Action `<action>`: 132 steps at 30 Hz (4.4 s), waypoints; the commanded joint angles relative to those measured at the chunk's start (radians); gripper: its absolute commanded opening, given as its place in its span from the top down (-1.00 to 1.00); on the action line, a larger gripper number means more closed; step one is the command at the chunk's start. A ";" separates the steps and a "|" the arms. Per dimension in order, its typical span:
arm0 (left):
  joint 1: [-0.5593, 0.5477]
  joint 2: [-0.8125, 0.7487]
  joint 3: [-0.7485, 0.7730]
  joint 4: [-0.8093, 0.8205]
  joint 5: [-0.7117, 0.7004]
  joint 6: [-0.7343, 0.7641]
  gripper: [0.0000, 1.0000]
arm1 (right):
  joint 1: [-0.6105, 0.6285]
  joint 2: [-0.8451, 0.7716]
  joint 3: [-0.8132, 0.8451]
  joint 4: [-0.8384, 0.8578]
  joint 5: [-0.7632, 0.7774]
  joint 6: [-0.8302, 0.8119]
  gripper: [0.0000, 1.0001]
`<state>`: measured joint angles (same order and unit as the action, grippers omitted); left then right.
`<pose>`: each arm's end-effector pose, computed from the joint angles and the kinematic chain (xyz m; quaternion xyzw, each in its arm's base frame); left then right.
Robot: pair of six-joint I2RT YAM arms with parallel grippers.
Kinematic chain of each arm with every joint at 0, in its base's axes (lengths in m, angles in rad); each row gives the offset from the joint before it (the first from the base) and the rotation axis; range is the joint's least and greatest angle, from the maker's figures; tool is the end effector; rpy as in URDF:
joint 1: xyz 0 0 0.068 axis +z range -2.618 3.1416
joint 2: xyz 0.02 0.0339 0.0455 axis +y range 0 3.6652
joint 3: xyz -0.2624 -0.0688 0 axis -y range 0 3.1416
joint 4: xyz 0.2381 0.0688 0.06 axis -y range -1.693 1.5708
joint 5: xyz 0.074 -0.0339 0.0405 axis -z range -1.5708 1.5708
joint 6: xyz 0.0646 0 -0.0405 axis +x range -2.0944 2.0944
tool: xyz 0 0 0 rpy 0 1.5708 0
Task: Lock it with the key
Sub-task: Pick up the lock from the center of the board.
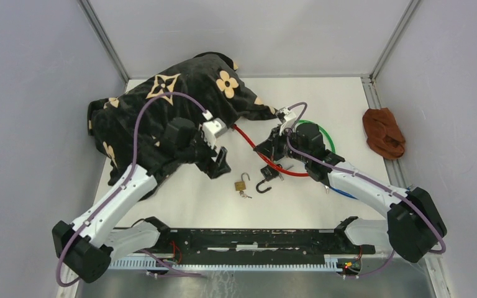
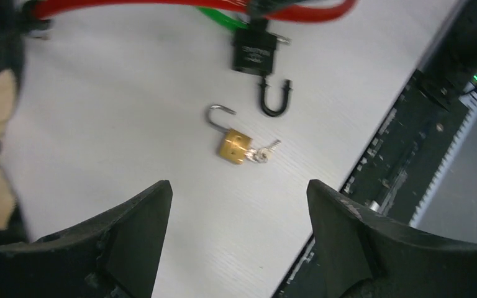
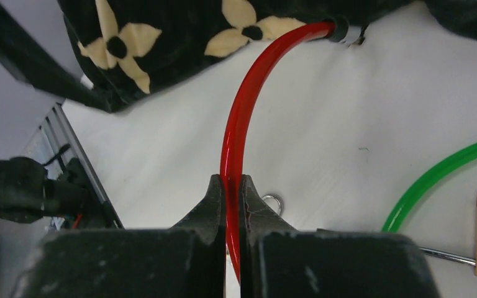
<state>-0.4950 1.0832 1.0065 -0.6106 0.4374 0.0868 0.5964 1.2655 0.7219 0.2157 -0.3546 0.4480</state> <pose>0.1995 -0.1388 0.3028 0.3420 0.8188 -0.2767 0.3689 0.2384 0.1889 0.2486 -0.1617 0.7905 0.4101 0.4252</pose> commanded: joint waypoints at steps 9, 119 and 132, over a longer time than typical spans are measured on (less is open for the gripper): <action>-0.273 0.034 -0.137 0.508 -0.138 -0.404 -0.99 | 0.156 -0.149 -0.075 0.424 0.307 0.206 1.00; -0.281 -0.157 0.267 -0.125 -0.272 0.356 -0.29 | 0.137 -0.351 0.302 -0.392 -0.075 -0.502 1.00; -0.273 -0.261 0.250 0.194 -0.465 0.099 -0.40 | 0.122 -0.394 0.211 -0.287 0.301 -0.203 1.00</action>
<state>-0.7742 0.8200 1.2526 -0.5720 0.0227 0.3519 0.7177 0.8574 0.9642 -0.2070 -0.1772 0.1310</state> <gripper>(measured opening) 0.737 0.175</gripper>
